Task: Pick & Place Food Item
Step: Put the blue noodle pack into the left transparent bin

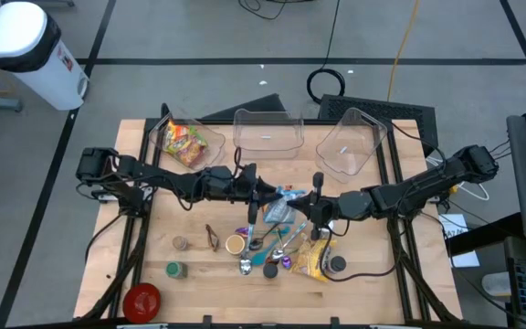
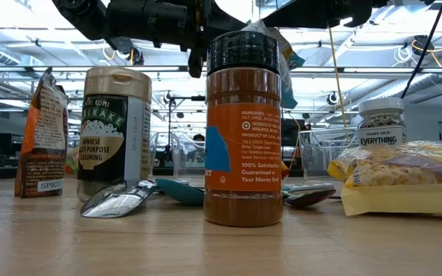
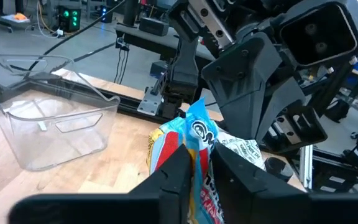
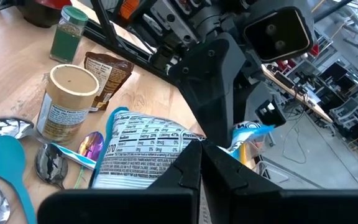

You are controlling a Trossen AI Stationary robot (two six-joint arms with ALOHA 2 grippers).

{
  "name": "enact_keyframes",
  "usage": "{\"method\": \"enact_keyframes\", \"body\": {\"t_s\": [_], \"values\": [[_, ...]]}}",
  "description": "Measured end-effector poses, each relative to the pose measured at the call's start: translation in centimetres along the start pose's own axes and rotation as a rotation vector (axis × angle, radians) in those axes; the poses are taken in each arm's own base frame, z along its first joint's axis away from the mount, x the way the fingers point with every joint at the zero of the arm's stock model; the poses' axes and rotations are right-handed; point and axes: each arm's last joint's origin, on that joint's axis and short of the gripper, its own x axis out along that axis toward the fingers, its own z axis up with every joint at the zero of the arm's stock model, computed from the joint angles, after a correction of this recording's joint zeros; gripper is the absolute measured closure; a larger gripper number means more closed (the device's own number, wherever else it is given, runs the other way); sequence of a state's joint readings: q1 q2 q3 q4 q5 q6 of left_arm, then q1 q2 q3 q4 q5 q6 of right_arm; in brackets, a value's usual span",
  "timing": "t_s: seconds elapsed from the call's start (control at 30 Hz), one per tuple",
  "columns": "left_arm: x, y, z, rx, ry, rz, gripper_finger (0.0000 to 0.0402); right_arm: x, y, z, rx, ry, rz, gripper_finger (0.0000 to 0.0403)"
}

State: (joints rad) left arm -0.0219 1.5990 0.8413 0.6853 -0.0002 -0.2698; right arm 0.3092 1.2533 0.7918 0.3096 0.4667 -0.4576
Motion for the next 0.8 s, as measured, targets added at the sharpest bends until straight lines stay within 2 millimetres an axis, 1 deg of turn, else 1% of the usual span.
{"method": "enact_keyframes", "body": {"t_s": [0.17,0.2,0.27,0.37,0.47,0.57,0.63,0.8], "values": [[0.0,-0.1,0.1,0.005,-0.012,-0.008,0.0390,0.0,0.0,0.0,0.001,0.000,0.000,0.0403],[0.0,-0.1,0.1,0.007,-0.014,-0.008,0.0395,0.0,0.0,0.0,0.001,0.000,-0.001,0.0403],[-0.1,-0.1,0.3,0.008,-0.013,-0.008,0.0394,0.0,0.0,0.0,0.026,0.000,0.000,0.0403],[-0.3,-0.2,0.5,0.023,-0.008,-0.006,0.0390,0.0,0.0,0.1,0.140,-0.005,-0.003,0.0401],[-1.0,-0.3,1.2,0.037,0.008,0.006,0.0397,0.0,-0.1,0.2,0.234,-0.016,-0.006,0.0387],[-2.6,-0.5,2.6,0.065,0.031,0.050,0.0394,0.0,-0.1,0.2,0.291,-0.017,-0.004,0.0354],[-4.0,-0.4,3.8,0.090,0.042,0.116,0.0392,0.0,-0.1,0.2,0.317,-0.015,-0.005,0.0326],[-8.5,0.3,6.4,0.124,0.079,0.323,0.0396,0.0,-0.1,0.2,0.350,-0.018,-0.005,0.0257]]}}
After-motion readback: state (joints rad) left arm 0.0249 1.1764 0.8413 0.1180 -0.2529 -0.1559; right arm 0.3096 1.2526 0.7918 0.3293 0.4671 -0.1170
